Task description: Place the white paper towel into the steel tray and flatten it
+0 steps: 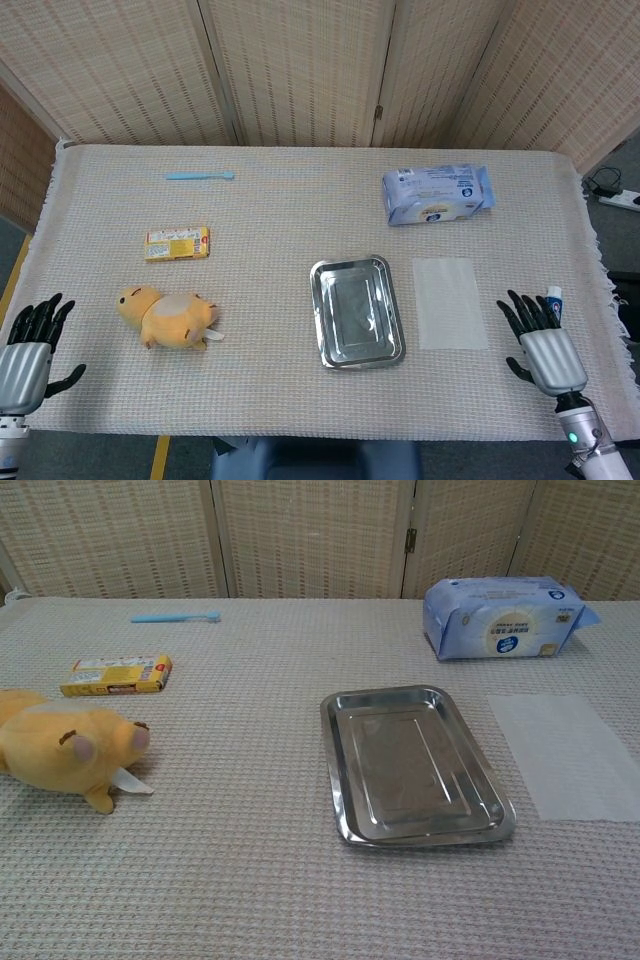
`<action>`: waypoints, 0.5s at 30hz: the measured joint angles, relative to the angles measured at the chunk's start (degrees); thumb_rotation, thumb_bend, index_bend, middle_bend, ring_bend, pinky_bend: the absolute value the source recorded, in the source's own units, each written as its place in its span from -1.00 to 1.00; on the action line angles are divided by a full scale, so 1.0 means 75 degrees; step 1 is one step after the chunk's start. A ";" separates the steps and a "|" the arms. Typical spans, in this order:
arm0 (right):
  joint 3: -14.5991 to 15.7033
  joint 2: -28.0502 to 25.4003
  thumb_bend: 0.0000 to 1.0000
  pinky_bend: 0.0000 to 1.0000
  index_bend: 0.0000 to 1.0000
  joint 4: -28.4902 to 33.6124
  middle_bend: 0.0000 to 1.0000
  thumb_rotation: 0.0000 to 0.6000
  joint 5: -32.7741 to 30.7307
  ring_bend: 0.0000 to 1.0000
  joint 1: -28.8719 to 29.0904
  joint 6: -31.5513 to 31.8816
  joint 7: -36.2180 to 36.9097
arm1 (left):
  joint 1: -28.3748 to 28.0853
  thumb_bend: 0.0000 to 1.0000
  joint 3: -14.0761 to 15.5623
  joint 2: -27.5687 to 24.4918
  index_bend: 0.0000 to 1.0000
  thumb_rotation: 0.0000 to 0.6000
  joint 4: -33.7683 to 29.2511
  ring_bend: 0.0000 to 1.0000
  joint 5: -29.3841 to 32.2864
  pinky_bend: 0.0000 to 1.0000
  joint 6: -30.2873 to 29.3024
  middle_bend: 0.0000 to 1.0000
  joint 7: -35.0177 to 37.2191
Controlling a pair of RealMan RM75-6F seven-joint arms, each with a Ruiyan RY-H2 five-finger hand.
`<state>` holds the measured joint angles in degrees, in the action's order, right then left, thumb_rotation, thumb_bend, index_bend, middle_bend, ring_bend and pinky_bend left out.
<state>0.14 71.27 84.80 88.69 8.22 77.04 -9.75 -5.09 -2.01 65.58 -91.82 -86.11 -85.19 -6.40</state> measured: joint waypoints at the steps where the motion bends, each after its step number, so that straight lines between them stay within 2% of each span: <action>1: 0.0019 0.0038 -0.39 -1.00 -0.55 -0.0033 -1.00 1.00 0.0032 -1.00 0.0010 -0.0003 0.0111 | -0.0006 -0.45 0.0002 0.0003 -0.92 1.00 0.0003 -1.00 0.0003 -1.00 0.0014 -0.96 0.0001; 10: 0.0378 0.0413 -0.39 -1.00 -0.51 -0.0608 -1.00 1.00 0.0136 -1.00 0.0038 -0.0435 0.0484 | -0.0013 -0.45 0.0016 -0.0036 -0.91 1.00 -0.0029 -1.00 -0.0016 -1.00 0.0025 -0.96 0.0096; 15: 0.0407 0.0820 -0.39 -1.00 -0.51 -0.1121 -1.00 1.00 0.0135 -1.00 0.0037 -0.0468 0.0426 | -0.0013 -0.45 0.0032 -0.0051 -0.91 1.00 -0.0056 -1.00 -0.0047 -1.00 0.0018 -0.96 0.0118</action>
<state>3.19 77.42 76.39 89.70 8.50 73.53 -6.56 -5.18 -1.78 65.19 -92.24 -86.46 -85.05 -5.51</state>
